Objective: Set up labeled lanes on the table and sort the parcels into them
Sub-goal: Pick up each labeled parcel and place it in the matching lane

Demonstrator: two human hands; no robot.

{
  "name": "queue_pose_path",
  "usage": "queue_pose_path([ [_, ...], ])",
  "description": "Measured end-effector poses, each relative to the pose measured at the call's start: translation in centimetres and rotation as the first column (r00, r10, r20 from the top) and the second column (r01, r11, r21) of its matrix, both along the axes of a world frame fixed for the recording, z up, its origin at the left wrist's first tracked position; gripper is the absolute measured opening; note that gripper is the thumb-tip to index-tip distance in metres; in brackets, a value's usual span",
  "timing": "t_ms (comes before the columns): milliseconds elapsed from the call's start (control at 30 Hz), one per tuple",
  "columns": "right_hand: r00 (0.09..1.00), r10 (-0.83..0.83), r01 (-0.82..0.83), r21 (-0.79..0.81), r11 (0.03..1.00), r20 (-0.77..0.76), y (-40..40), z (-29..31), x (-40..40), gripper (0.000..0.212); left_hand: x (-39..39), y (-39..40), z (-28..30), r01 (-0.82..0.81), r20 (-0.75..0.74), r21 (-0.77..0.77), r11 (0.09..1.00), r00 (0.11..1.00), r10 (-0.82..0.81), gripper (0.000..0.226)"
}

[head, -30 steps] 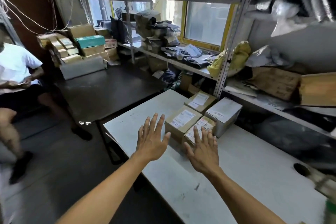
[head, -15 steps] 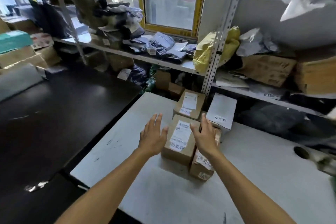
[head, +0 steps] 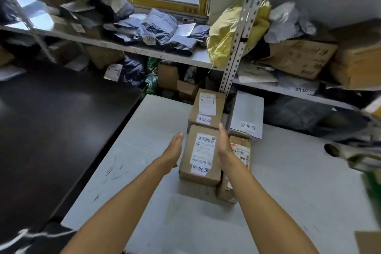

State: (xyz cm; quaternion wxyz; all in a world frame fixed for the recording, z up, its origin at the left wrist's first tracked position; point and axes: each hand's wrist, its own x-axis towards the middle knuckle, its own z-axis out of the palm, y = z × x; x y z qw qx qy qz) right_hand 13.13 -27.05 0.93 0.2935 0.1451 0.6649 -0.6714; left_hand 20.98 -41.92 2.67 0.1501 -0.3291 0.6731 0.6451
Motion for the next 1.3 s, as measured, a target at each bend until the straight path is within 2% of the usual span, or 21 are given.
queue_pose_path([
  [67, 1.0, -0.02, 0.021, 0.111, 0.994, -0.016, -1.1, 2.0, 0.9, 0.112, -0.5, -0.6, -0.3, -0.004, 0.047, 0.025, 1.0, 0.999, 0.002, 0.068],
  [133, 0.999, 0.046, -0.041, 0.283, 0.958, -0.012, -1.8, 3.0, 1.6, 0.112, -0.8, -1.2, -0.7, -0.03, 0.091, 0.046, 0.998, 0.996, 0.026, 0.069],
  [167, 0.996, 0.087, -0.074, 0.359, 0.93, -0.02, -2.1, 3.1, 2.0, 0.102, -0.9, -1.5, -0.7, -0.034, 0.107, 0.055, 0.998, 0.994, 0.028, 0.069],
  [200, 0.993, 0.116, -0.095, 0.41, 0.907, -0.028, -2.3, 2.9, 2.3, 0.091, -0.8, -1.6, -0.6, -0.023, 0.117, 0.067, 0.997, 0.993, 0.015, 0.067],
  [267, 0.987, 0.158, -0.141, 0.433, 0.89, -0.004, -2.6, 2.6, 3.0, 0.083, -0.4, -2.2, -0.2, 0.028, 0.124, 0.069, 0.997, 0.992, -0.036, 0.057],
  [367, 0.987, 0.161, -0.154, 0.388, 0.909, 0.016, -3.0, 2.2, 4.3, 0.081, 0.6, -3.9, 0.5, 0.138, 0.153, -0.003, 0.99, 0.979, -0.136, 0.048],
  [500, 0.988, 0.116, -0.14, 0.295, 0.945, 0.098, -3.0, -0.1, 5.0, 0.093, 1.7, -6.7, -0.1, 0.242, 0.282, 0.024, 0.97, 0.929, -0.239, 0.076],
  [600, 0.973, 0.069, -0.121, 0.232, 0.965, 0.221, -3.3, -2.1, 5.7, 0.101, 2.7, -7.6, -0.9, 0.21, 0.336, 0.054, 0.976, 0.917, -0.215, 0.086],
  [700, 0.952, 0.092, -0.146, 0.169, 0.975, 0.291, -4.0, -3.9, 6.2, 0.131, 3.2, -7.5, -1.7, 0.161, 0.354, 0.065, 0.985, 0.919, -0.173, 0.09],
  [800, 0.951, 0.112, -0.16, 0.149, 0.976, 0.288, -4.2, -7.1, 5.8, 0.138, 3.3, -6.9, -2.1, 0.127, 0.356, 0.094, 0.987, 0.922, -0.153, 0.091],
  [933, 0.943, 0.113, -0.164, 0.143, 0.976, 0.313, -4.4, -7.3, 5.7, 0.143, 3.3, -6.1, -1.9, 0.093, 0.334, 0.129, 0.987, 0.934, -0.131, 0.082],
  [1133, 0.963, 0.058, -0.095, 0.13, 0.987, 0.264, -4.1, -9.0, 5.8, 0.142, 2.8, -4.1, 0.5, 0.083, 0.274, 0.033, 0.996, 0.958, -0.089, 0.075],
  [1300, 0.971, 0.088, -0.108, 0.078, 0.991, 0.222, -3.7, -4.0, 6.5, 0.14, 3.4, -3.9, 1.7, 0.085, 0.201, 0.014, 0.996, 0.976, -0.086, 0.075],
])
